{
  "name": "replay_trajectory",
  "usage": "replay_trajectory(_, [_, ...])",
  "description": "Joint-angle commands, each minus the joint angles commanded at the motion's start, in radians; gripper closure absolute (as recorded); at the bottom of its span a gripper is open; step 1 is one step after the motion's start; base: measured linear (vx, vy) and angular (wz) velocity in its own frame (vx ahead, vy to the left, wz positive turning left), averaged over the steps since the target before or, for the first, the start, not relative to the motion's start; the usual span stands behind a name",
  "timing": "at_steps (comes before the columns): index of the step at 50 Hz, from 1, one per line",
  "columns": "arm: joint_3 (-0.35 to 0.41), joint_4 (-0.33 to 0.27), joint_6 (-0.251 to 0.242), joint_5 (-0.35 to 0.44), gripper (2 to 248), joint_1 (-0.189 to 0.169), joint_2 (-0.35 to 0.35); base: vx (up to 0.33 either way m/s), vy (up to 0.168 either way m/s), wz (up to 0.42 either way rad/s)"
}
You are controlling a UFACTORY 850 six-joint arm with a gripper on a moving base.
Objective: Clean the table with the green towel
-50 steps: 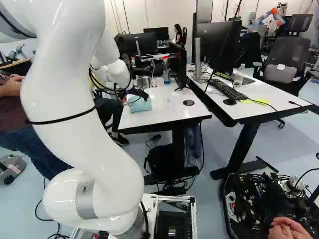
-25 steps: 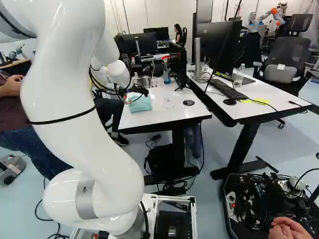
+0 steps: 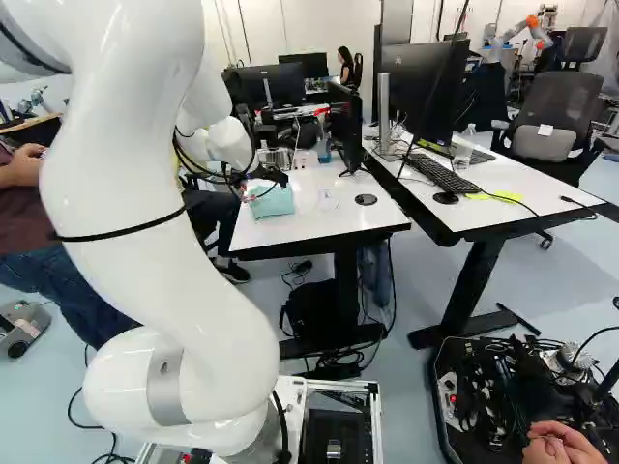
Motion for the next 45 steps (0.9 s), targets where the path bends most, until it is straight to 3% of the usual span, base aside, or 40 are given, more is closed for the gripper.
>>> replay_trajectory(45, [0.001, 0.004, 0.0, -0.032, 3, 0.0, 0.0, 0.0, 0.0, 0.0])
